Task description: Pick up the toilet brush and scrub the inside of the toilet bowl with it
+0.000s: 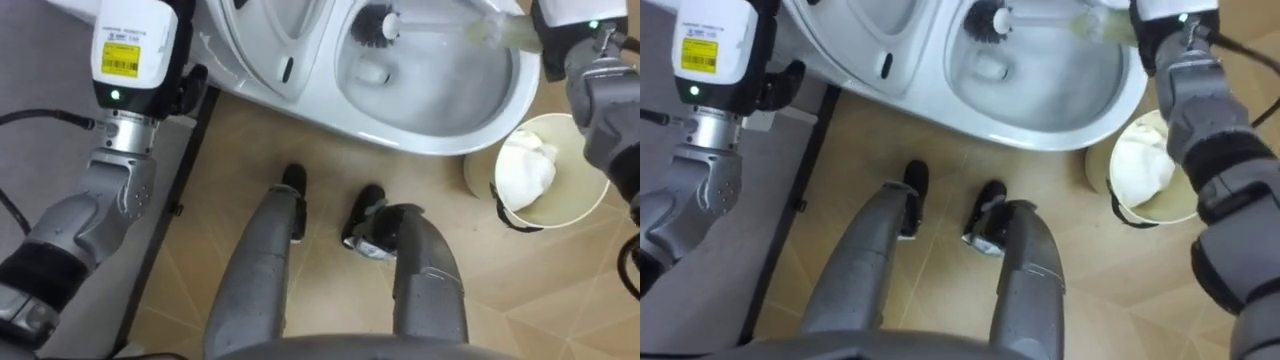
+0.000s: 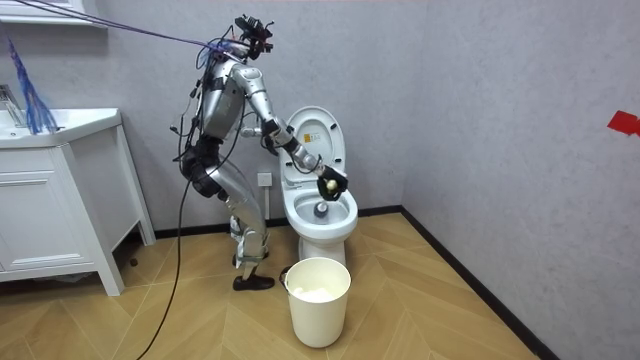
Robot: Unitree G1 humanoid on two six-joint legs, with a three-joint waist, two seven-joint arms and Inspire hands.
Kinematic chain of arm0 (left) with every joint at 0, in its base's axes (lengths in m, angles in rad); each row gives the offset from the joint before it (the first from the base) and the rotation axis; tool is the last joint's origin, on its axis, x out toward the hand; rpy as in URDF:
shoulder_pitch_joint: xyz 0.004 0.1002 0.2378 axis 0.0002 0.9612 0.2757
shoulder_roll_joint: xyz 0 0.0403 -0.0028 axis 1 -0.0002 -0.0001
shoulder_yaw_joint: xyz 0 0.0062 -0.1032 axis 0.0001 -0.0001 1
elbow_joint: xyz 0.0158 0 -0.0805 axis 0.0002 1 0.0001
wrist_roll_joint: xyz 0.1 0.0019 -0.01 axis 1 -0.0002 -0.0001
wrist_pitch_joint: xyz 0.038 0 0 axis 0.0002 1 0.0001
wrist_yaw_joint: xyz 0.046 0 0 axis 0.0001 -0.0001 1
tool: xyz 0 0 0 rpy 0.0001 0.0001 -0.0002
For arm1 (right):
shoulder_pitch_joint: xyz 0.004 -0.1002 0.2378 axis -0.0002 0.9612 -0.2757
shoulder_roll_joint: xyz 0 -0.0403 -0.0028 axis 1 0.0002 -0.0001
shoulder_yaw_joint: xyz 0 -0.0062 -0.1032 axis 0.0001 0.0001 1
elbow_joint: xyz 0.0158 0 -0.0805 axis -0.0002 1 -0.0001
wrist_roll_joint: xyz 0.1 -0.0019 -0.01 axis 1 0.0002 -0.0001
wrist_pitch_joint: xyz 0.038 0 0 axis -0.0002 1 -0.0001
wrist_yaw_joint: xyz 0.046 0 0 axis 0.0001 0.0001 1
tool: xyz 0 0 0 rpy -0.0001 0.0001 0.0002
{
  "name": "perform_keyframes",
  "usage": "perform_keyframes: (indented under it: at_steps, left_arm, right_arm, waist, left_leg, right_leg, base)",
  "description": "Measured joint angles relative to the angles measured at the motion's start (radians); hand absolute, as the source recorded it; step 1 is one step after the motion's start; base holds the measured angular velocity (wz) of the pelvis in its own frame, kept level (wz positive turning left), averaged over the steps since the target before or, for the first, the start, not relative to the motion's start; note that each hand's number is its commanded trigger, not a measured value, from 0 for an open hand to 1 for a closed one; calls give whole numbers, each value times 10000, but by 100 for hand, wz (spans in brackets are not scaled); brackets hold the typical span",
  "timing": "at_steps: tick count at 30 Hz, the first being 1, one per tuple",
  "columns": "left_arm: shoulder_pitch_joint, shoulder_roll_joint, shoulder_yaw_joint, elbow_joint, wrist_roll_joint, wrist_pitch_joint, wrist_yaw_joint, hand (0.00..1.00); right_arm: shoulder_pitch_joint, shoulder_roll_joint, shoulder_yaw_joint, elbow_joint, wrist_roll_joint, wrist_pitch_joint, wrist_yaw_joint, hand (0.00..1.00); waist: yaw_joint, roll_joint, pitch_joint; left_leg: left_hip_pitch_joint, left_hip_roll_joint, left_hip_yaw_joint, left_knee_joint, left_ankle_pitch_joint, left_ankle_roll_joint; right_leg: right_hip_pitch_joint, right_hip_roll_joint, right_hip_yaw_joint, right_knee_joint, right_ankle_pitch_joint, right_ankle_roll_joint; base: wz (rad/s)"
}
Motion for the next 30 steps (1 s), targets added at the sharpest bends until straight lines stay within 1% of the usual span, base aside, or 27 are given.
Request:
perform_keyframes:
  at_steps: [1,2,3,4,5,6,7,8,9,10,12,13,15,17,18,20,21,22,23,24,25,26,27,28,30]
  left_arm:
    - [7,-40,-120,-1,1,10,-95,0]
    - [6,-97,-174,-4,1,7,-158,0]
    - [52,-268,-229,15,-5,6,-282,0]
    - [234,-373,-249,0,-6,6,-378,0]
    - [385,-400,-258,-6,-44,2,-563,0]
    - [436,-413,-258,-12,-58,2,-669,0]
    - [507,-463,-323,-48,-43,20,-763,0]
    - [516,-469,-389,-73,-43,19,-782,0]
    - [513,-508,-480,-92,-48,-38,-800,0]
    - [488,-625,-482,-83,-49,-133,-807,0]
    - [504,-760,-479,-73,-58,-239,-731,0]
    - [559,-760,-483,8,-85,-338,-667,0]
    - [615,-762,-492,129,-364,-491,-669,0]
    - [606,-759,-490,162,-446,-586,-663,0]
    - [579,-743,-488,165,-449,-632,-663,0]
    - [510,-698,-490,184,-421,-713,-661,0]
    - [441,-649,-489,223,-431,-814,-644,0]
    - [323,-523,-488,226,-437,-912,-595,0]
    - [264,-455,-488,225,-435,-951,-588,0]
    - [167,-331,-489,208,-416,-1053,-570,0]
    - [96,-225,-489,126,-420,-1113,-561,0]
    - [74,-209,-489,82,-415,-1113,-562,0]
    - [27,-209,-489,23,-383,-1109,-566,0]
    - [-16,-207,-489,5,-355,-1114,-571,0]
    - [-39,-203,-483,-24,-312,-1104,-626,0]
  right_arm:
    - [245,53,121,-52,-28,146,231,100]
    - [396,50,150,-59,-87,245,317,100]
    - [714,48,118,-58,-154,499,493,100]
    - [948,48,-23,-67,-154,658,675,100]
    - [1183,50,-71,-221,-145,822,824,100]
    - [1317,65,-86,-319,-144,882,870,100]
    - [1610,69,-87,-634,-143,1054,1017,100]
    - [1757,69,-87,-820,-146,1144,1079,100]
    - [1983,73,-89,-1284,-175,1315,1226,100]
    - [2157,83,-92,-1684,-185,1435,1338,100]
    - [2453,80,-128,-2221,-184,1567,1485,100]
    - [2649,60,-128,-2594,-195,1680,1553,100]
    - [2789,69,-133,-2777,-200,1763,1658,100]
    - [2758,62,-209,-2775,-205,1763,1798,100]
    - [2629,61,-236,-2681,-180,1749,1849,100]
    - [2274,35,-221,-2243,-9,1540,1885,100]
    - [2002,31,-199,-1790,232,1285,1790,100]
    - [1654,26,-190,-1231,643,976,1682,100]
    - [1469,30,-171,-961,855,813,1625,100]
    - [1135,33,-93,-401,1172,455,1464,100]
    - [812,55,-106,150,1583,99,1336,100]
    - [641,56,-109,435,1802,-87,1288,100]
    - [283,53,-120,986,2129,-411,1144,100]
    - [-86,51,-200,1527,2465,-640,969,100]
    - [-539,56,-579,2029,2554,-797,793,100]
  waist:
    - [110,195,-20]
    - [172,319,-18]
    - [317,572,-74]
    - [368,801,-222]
    - [355,966,-301]
    - [347,1008,-320]
    - [295,1106,-382]
    - [279,1135,-404]
    - [192,1166,-421]
    - [97,1201,-419]
    - [-38,1209,-421]
    - [-124,1204,-419]
    - [-198,1190,-409]
    - [-180,1184,-405]
    - [-157,1142,-378]
    - [-146,1077,-343]
    - [-108,974,-288]
    - [-34,769,-155]
    - [-14,683,-101]
    - [22,528,-27]
    - [50,301,38]
    - [47,237,46]
    - [29,142,46]
    - [-11,54,62]
    - [-66,-26,54]
  left_leg:
    - [65,4,-59,-58,-18,-8]
    - [114,2,-82,-82,-18,-4]
    - [199,-1,-100,-135,-8,17]
    - [210,-38,-161,-158,-13,37]
    - [302,-66,-176,-244,10,60]
    - [374,-69,-160,-303,20,60]
    - [474,-40,-157,-376,41,87]
    - [513,-20,-145,-417,40,85]
    - [559,46,-85,-472,39,81]
    - [551,124,-83,-496,38,76]
    - [549,219,-80,-598,59,40]
    - [582,234,-78,-734,81,13]
    - [661,230,-34,-823,91,0]
    - [688,226,-27,-821,91,-6]
    - [713,226,11,-808,89,-10]
    - [740,218,51,-780,99,-15]
    - [763,219,90,-791,105,-14]
    - [825,222,140,-812,114,-22]
    - [829,224,140,-805,120,-30]
    - [821,224,138,-804,125,-35]
    - [826,193,182,-796,131,-36]
    - [811,167,194,-778,133,-32]
    - [762,97,198,-741,143,-15]
    - [730,18,201,-699,162,14]
    - [724,-70,205,-664,171,31]
  right_leg:
    - [126,23,-85,-131,34,56]
    - [215,26,-136,-186,49,78]
    - [345,31,-177,-289,79,122]
    - [382,30,-208,-362,104,151]
    - [475,26,-206,-433,138,131]
    - [530,24,-186,-464,150,110]
    - [633,53,-210,-570,180,75]
    - [668,73,-205,-617,188,70]
    - [712,116,-195,-689,200,55]
    - [753,215,-200,-814,252,26]
    - [810,343,-210,-1033,334,-7]
    - [822,379,-213,-1150,378,-20]
    - [822,382,-157,-1170,383,-28]
    - [822,389,-131,-1162,367,-37]
    - [822,379,-103,-1140,336,-40]
    - [819,349,-104,-1124,306,-40]
    - [819,338,-98,-1100,289,-42]
    - [818,336,-30,-1058,271,-52]
    - [818,339,-24,-1050,262,-59]
    - [794,337,-26,-1030,235,-68]
    - [732,283,27,-912,180,-63]
    - [701,239,27,-841,147,-59]
    - [625,138,34,-699,96,-38]
    - [568,58,62,-574,65,-18]
    - [511,-6,175,-453,28,42]
  base:
    - [13]
    - [11]
    - [8]
    - [4]
    - [0]
    - [0]
    - [0]
    - [-4]
    - [-11]
    - [-12]
    - [-9]
    - [-5]
    - [-4]
    - [-5]
    - [0]
    - [2]
    - [0]
    - [-5]
    - [0]
    - [0]
    - [5]
    - [9]
    - [13]
    - [13]
    - [4]
